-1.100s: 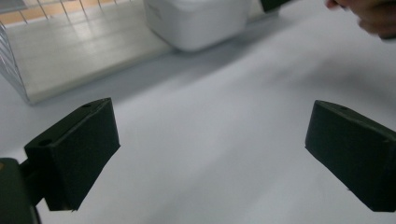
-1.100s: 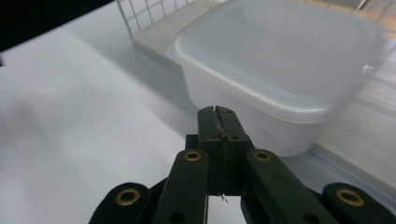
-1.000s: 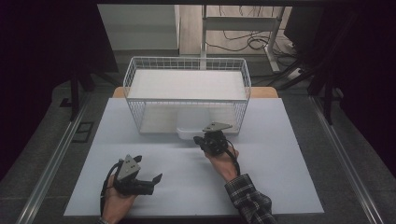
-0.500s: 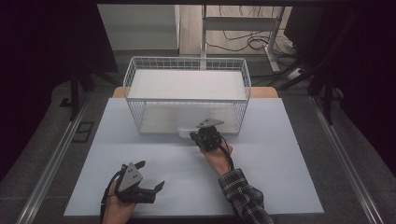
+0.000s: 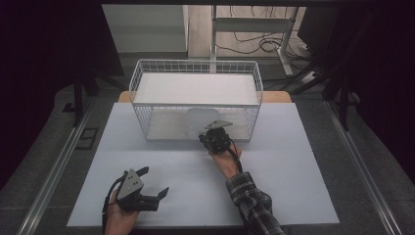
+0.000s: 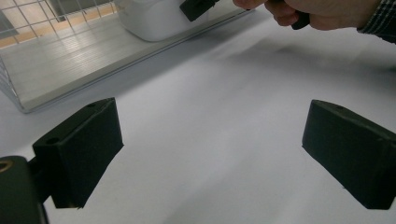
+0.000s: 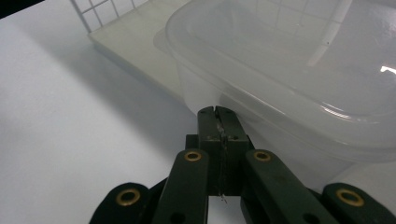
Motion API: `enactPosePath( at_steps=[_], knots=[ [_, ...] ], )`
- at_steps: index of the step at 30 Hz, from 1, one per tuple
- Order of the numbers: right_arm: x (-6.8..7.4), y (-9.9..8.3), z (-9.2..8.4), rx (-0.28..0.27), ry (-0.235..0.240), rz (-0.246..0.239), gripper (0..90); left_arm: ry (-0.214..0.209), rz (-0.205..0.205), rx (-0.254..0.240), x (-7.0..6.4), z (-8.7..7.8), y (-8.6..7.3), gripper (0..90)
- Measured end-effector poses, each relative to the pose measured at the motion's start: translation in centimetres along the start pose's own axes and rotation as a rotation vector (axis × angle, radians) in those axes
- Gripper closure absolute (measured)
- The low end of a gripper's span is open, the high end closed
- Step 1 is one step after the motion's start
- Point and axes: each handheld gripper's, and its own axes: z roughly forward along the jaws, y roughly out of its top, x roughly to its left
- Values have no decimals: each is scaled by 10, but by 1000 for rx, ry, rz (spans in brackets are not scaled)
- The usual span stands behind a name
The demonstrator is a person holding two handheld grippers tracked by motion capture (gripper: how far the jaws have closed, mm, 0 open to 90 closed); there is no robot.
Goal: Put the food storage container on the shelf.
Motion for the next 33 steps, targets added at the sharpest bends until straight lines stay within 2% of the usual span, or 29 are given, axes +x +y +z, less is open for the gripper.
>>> enactPosePath(
  at_steps=[1,13,24,26,29,30,33],
  knots=[
    [-1,1,1,2,-6,2,894,1,-9,-5,1,-1,0,43],
    [-14,9,10,34,-48,5,894,15,-13,7,3,0,-1,34],
    [-16,13,12,45,-61,10,890,14,-34,23,5,-1,-1,34],
    [-15,11,10,46,-48,12,835,14,-45,42,6,0,-1,33],
    [-14,7,3,43,-25,20,691,8,-60,61,6,0,0,33],
    [-14,7,3,43,-25,20,691,8,-60,61,6,0,0,33],
    [-12,1,-8,34,-1,25,530,-3,-70,84,6,1,1,33]
  ],
)
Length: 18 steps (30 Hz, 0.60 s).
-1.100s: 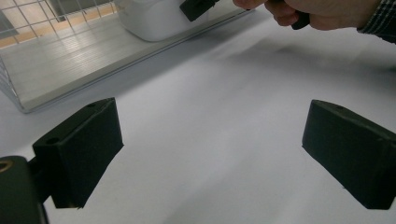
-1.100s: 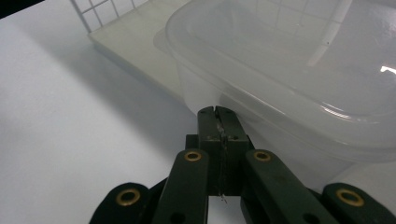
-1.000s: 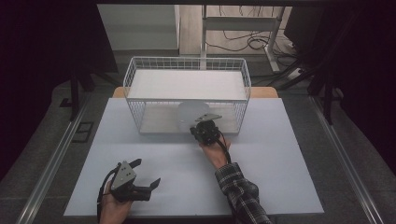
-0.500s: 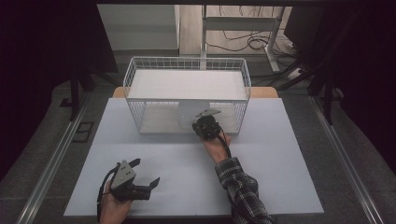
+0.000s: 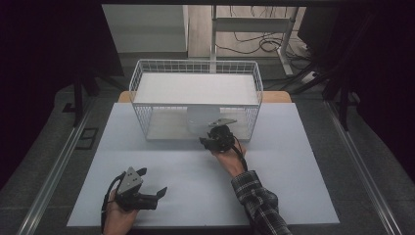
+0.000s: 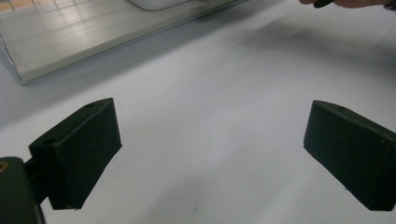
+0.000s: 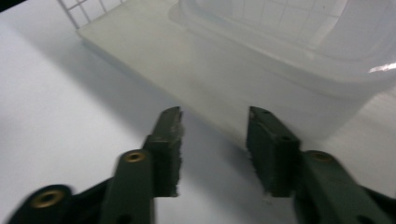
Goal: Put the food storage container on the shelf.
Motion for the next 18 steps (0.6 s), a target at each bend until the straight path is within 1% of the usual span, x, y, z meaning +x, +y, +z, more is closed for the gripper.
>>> enactPosePath(
  at_steps=[1,2,3,4,7,8,9,13,14,15,16,18],
  knots=[
    [0,-1,-3,1,6,2,504,0,0,0,0,0,0,33],
    [1,-3,-6,-1,8,1,477,-12,-6,7,0,0,0,33],
    [1,-3,-6,-1,8,1,477,-12,-6,7,0,0,0,32],
    [2,-5,-12,1,21,3,424,-19,-11,14,0,1,0,32],
    [4,-8,-19,1,29,-14,351,-31,-17,17,2,3,-1,32],
    [6,-10,-22,2,42,-13,316,-34,-16,16,2,4,-2,33],
    [7,-11,-25,3,53,-7,301,-35,-14,15,2,5,-3,34],
    [13,-18,-34,-17,84,-5,202,-35,-3,15,3,7,-4,34],
    [16,-21,-37,-24,85,-9,180,-39,-2,14,3,7,-5,35],
    [16,-21,-37,-24,85,-9,180,-44,-4,11,3,8,-5,35],
    [19,-25,-42,-27,94,-14,135,-60,-7,9,3,9,-5,40],
    [21,-30,-47,-38,106,-16,103,-68,-7,9,2,10,-5,42]
  ],
)
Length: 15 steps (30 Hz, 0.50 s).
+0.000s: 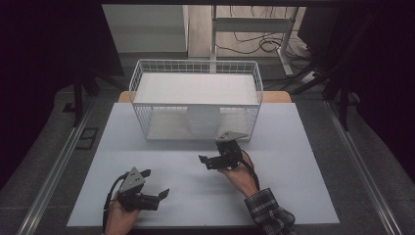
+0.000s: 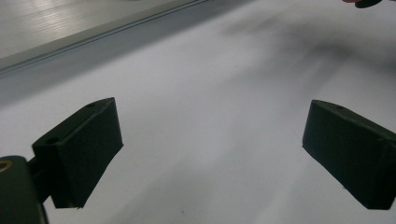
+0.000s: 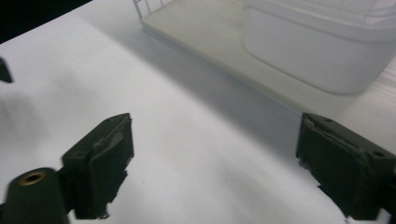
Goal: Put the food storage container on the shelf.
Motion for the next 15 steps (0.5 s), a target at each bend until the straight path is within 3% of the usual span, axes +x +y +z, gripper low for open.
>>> enactPosePath(
  at_steps=[6,9,15],
  knots=[
    [6,-9,-10,18,-35,-40,45,-7,6,5,-1,1,0,43],
    [9,-16,-18,32,-40,-58,31,-17,-12,22,-1,1,1,46],
    [10,-27,-34,27,-46,-59,24,-21,-12,34,-2,0,2,45]
  ],
)
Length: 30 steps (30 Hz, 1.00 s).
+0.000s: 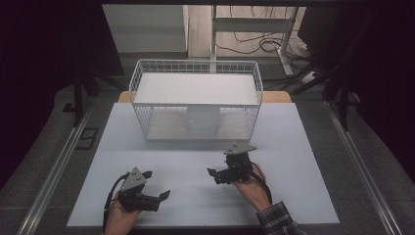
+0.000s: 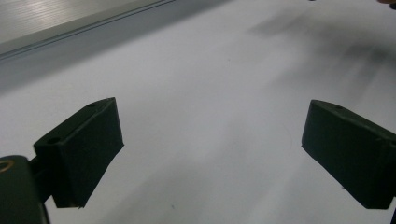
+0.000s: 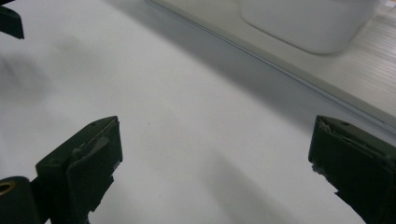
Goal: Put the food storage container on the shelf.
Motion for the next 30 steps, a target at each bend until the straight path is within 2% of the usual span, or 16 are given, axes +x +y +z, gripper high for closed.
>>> enactPosePath(
  at_steps=[4,9,17,30],
  knots=[
    [1,-7,-14,-12,0,17,24,3,8,0,-1,0,0,41],
    [4,-14,-25,-21,-17,0,24,8,14,8,-1,1,-1,34],
    [5,-22,-37,-36,-27,3,23,14,20,10,-2,1,-1,27],
    [8,-36,-54,-43,-45,10,0,22,-8,1,-1,-11,-7,18]
  ],
)
